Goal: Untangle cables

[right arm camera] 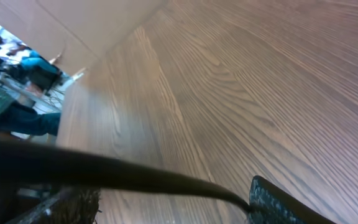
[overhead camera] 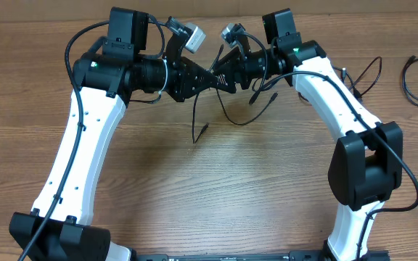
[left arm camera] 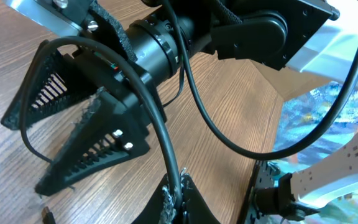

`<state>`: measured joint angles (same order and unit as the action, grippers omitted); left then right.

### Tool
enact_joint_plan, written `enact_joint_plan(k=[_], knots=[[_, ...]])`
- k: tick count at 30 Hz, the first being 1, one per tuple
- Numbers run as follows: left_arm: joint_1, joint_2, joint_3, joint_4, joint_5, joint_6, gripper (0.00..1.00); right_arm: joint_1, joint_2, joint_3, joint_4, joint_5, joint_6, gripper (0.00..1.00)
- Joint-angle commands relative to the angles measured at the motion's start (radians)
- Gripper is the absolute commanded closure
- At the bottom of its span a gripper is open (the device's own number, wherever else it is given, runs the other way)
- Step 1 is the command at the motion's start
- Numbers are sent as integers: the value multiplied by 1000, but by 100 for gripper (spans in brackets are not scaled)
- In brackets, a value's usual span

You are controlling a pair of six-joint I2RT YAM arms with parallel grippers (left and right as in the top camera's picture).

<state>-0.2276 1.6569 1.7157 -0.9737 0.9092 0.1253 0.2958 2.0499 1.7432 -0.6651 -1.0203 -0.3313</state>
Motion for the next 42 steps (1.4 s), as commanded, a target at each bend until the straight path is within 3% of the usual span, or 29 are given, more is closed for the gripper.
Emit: enact_joint_plan(k=[1,12,24,30,35,42], knots=[[-2,-6,17,11,-2,40,96,-1,4,-3,7,-109,16,25],[-1,-6,17,81,-225,39,96,9,5,-3,5,-251,-2,25],[-1,-6,17,228,-242,0,96,91,5,-3,24,-294,-17,24],[-1,-6,17,240,-338,-66,96,105,5,-3,63,-335,-16,25],[-1,-6,17,244,-348,-81,96,104,5,-3,70,-336,-16,43],[-1,-6,17,256,-383,-114,96,110,5,-3,69,-336,-16,45]])
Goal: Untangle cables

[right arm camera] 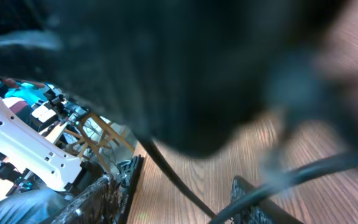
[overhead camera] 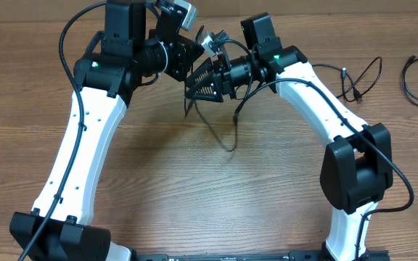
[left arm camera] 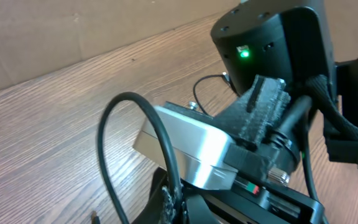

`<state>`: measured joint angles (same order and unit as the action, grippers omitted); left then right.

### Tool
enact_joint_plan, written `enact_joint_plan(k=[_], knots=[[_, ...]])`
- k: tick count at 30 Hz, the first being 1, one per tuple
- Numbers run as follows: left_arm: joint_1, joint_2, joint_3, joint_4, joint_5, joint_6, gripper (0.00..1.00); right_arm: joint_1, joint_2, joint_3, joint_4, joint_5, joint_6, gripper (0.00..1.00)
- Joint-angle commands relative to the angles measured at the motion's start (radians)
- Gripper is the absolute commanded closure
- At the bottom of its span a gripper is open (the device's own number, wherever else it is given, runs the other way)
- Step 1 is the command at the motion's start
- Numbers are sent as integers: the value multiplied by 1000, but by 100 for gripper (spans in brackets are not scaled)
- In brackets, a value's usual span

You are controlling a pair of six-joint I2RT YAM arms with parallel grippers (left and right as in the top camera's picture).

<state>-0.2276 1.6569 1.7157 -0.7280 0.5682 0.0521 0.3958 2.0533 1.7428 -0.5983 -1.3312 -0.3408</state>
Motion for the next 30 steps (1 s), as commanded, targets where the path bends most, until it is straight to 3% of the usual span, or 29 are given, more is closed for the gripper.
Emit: enact_joint_plan(k=[1,18,24,30], knots=[[-1,-6,17,11,-62,-60,96,11,2,-3,3,-25,-6,48],[-1,-6,17,11,-109,-150,96,24,2,-3,14,-26,-6,51],[-2,-6,17,2,-264,-269,96,24,2,-3,20,-77,-6,53],[-2,-6,17,-4,-302,-332,96,24,2,-3,29,-78,-6,53]])
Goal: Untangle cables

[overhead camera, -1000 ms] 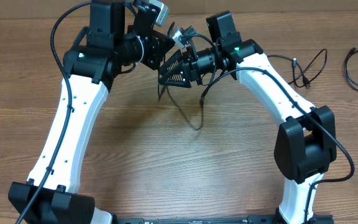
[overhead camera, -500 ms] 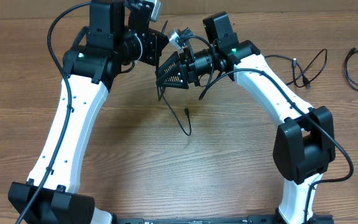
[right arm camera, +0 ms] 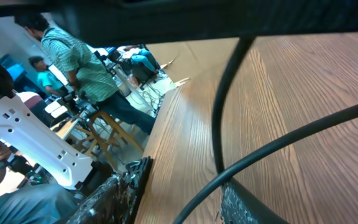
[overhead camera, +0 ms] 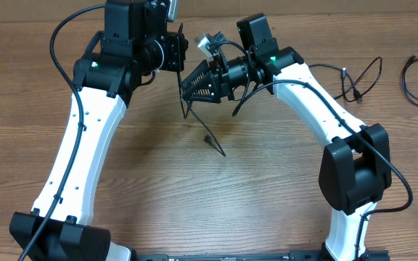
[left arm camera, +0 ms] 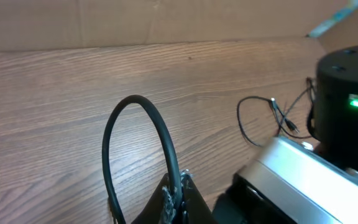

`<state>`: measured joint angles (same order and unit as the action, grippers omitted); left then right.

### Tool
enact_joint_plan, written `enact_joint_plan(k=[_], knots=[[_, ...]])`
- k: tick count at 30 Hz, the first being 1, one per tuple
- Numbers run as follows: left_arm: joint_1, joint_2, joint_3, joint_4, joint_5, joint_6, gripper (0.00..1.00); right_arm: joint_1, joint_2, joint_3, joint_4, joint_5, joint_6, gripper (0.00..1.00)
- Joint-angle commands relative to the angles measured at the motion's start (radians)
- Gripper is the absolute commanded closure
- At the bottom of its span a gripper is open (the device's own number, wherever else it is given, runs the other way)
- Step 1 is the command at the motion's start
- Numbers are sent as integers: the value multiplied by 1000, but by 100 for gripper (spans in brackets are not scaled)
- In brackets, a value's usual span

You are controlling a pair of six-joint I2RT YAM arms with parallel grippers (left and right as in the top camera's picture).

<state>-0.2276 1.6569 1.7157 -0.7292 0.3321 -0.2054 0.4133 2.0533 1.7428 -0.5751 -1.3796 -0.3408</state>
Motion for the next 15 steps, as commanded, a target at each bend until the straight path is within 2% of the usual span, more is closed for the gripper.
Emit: enact_joint_plan(k=[1,15], knots=[[-2,-6,17,-5,-82,-92,96,6,2,-3,6,-33,-6,52],[-3,-1,17,-21,-96,-297,96,27,2,-3,41,-35,-6,52]])
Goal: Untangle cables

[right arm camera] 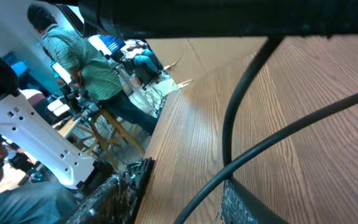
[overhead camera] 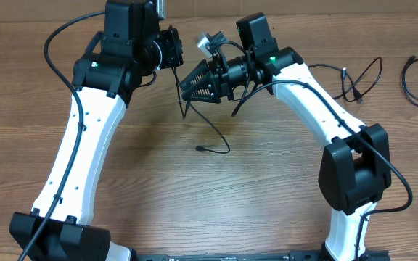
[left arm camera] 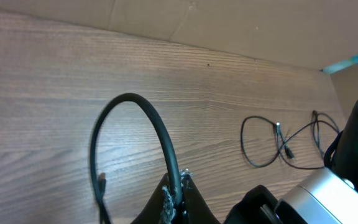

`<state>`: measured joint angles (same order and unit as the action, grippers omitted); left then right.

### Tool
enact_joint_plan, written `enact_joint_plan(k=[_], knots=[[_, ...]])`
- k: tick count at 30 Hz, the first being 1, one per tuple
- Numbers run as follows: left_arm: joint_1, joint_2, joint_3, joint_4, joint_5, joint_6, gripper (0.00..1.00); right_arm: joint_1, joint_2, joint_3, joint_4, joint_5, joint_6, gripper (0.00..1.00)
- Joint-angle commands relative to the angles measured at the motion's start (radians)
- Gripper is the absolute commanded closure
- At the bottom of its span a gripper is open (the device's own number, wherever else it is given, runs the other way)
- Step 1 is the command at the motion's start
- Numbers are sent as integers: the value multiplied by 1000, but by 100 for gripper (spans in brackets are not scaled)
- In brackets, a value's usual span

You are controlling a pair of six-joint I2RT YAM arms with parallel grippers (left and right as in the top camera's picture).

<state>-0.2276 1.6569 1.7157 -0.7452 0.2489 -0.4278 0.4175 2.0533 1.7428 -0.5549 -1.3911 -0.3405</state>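
A black cable [overhead camera: 188,109] hangs from my left gripper [overhead camera: 177,55], which is shut on it high above the back of the table. Its lower part curls on the wood to a plug end [overhead camera: 199,148]. In the left wrist view the cable [left arm camera: 143,112] arches up out of the shut left gripper [left arm camera: 176,186]. My right gripper [overhead camera: 185,90] stands open just right of the hanging cable. In the right wrist view the cable [right arm camera: 272,137] crosses the gap of the right gripper [right arm camera: 179,199] against the right finger [right arm camera: 244,202].
A thin black cable [overhead camera: 355,77] lies tangled on the table at the back right, also visible as the thin cable [left arm camera: 278,143] in the left wrist view. Another black cable [overhead camera: 416,73] lies at the far right edge. The wooden table [overhead camera: 216,203] spreads in front.
The cable's free end has swung from a straight diagonal on the table into a curl with the plug pointing left. My left gripper has turned slightly; the right arm has not moved.
First both grippers met tip to tip at the back centre, the left shut on the cable and the right open around it. Later both stood further back and left, the cable dangling below. Then the left wrist turned and the cable's end came to rest on the wood.
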Motion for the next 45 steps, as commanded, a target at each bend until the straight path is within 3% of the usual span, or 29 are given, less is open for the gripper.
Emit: enact_joint_plan(k=[1,4,8,19,21,24,30,31,32,34,35,45], knots=[[-3,-1,17,-6,-13,-85,95,27,2,-3,30,-24,-7,52],[-3,-1,17,-11,-13,-126,96,42,2,-3,55,6,2,51],[-3,-1,17,-23,-12,-185,96,66,2,-3,68,117,43,43],[-3,-1,17,-27,-12,-190,96,73,2,-3,83,141,54,42],[-3,-1,17,-30,-12,-196,96,73,2,-3,83,142,54,50],[-3,-1,17,-33,-13,-201,96,73,2,-3,83,142,54,96],[-3,-1,17,-33,-13,-201,94,73,2,-3,83,142,53,96],[-3,-1,17,-33,-13,-201,90,73,2,-3,83,142,53,96],[-3,-1,17,-33,-13,-201,69,73,2,-3,83,142,54,96],[-3,-1,17,-34,-13,-201,10,73,2,-3,83,142,53,96],[-3,-1,17,-35,-13,-201,0,73,2,-3,83,142,53,96],[-3,-1,17,-42,-43,-199,0,73,2,-3,82,142,53,96]])
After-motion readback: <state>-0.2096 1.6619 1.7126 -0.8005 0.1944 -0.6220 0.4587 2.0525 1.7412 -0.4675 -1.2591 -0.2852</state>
